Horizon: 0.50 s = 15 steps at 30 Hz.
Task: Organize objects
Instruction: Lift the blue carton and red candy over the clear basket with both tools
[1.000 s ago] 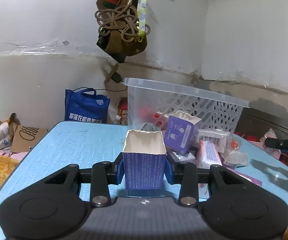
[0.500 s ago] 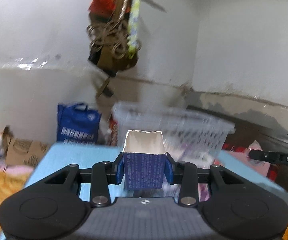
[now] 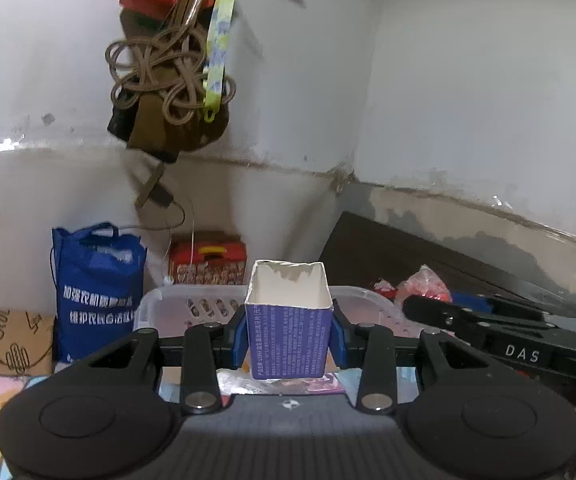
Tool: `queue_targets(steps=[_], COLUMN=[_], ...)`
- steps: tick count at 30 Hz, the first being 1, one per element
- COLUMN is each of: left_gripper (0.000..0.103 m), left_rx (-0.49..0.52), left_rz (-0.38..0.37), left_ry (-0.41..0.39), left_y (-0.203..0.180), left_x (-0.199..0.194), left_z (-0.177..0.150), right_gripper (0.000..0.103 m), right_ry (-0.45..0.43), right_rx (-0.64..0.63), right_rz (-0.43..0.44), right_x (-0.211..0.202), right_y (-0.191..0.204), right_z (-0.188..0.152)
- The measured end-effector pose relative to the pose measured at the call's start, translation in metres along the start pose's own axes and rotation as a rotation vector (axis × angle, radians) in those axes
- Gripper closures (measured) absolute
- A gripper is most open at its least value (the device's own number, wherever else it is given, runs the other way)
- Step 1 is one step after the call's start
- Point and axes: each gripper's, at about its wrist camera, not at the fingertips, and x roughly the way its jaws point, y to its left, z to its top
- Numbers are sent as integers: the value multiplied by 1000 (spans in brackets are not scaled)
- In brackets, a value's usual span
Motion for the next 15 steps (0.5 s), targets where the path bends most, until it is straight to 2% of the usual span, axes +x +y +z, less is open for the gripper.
queue_targets(steps=[2, 3, 4, 5, 6, 7, 10, 12, 15], left_gripper=[59, 55, 49, 32, 27, 28, 28, 23, 21], left_rx=[10, 10, 14, 19, 16, 4, -9, -12, -16], left_rz=[17, 18, -4, -16, -5, 13, 17, 24, 51], left_ry=[24, 32, 42, 56, 71, 79, 35, -10, -64], left_y=[0, 1, 2, 4, 5, 8, 14, 18, 25], left_x=[13, 18, 23, 28, 31, 32, 9, -17, -54], left_z=[-1, -2, -3, -5, -9, -13, -25, -36, -67], right_gripper=[55, 54, 41, 20, 10, 0, 0, 0, 0], right_ry=[6, 8, 13, 18, 5, -8, -57, -82, -46], right_rx=[-9, -15, -18, -17, -18, -25, -43, 3, 81], right_rz=[-11, -11, -6, -6, -29, -50, -60, -52, -46], right_x=[8, 9, 12, 12, 10, 7, -21, -44, -69], right_y=[0, 1, 1, 0, 2, 3, 8, 8, 10], right_z=[-1, -2, -4, -5, -8, -9, -17, -29, -61])
